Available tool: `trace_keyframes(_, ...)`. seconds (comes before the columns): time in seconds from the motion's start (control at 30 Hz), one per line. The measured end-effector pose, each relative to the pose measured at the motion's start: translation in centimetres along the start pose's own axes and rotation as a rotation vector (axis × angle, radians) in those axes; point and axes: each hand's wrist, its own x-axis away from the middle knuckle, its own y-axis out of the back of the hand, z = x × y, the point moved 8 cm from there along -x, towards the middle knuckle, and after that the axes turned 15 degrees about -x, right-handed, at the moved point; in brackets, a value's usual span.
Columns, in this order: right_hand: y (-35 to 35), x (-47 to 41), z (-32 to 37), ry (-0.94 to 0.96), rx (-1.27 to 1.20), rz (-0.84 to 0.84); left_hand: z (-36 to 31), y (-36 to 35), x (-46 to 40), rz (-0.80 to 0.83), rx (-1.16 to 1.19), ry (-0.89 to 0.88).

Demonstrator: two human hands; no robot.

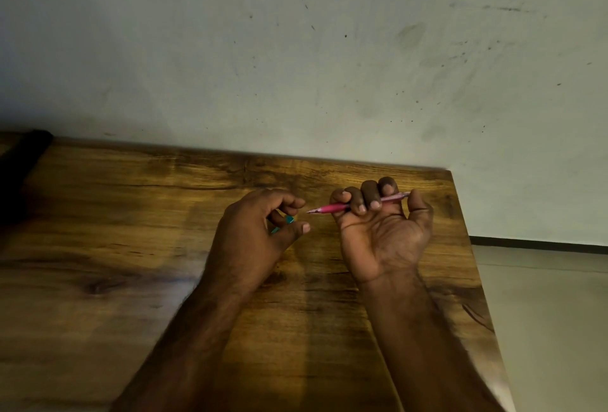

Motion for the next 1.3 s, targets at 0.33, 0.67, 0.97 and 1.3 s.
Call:
trace_keyframes(0.33,-0.04,0.03,0.34,0.031,0.027,0.003,0.07,0.05,0.04,-0.005,0.005,-0.001)
trace_keyframes(0.67,0.21,-0.11,0.53,0.025,0.002,-0.003,0.21,0.11,0.01,-0.009,0.005,0.008)
trace_keyframes(0.97,0.14,-0.04,0.45,0.025,0.012,-0.002,0.39,0.03,-0.04,-0.01,0.013,0.007)
trace_keyframes(1.3,0.16,-0.06,0.39,0.022,-0.008,-0.015,0.49,-0.02,-0.15,-0.015,0.012,-0.007)
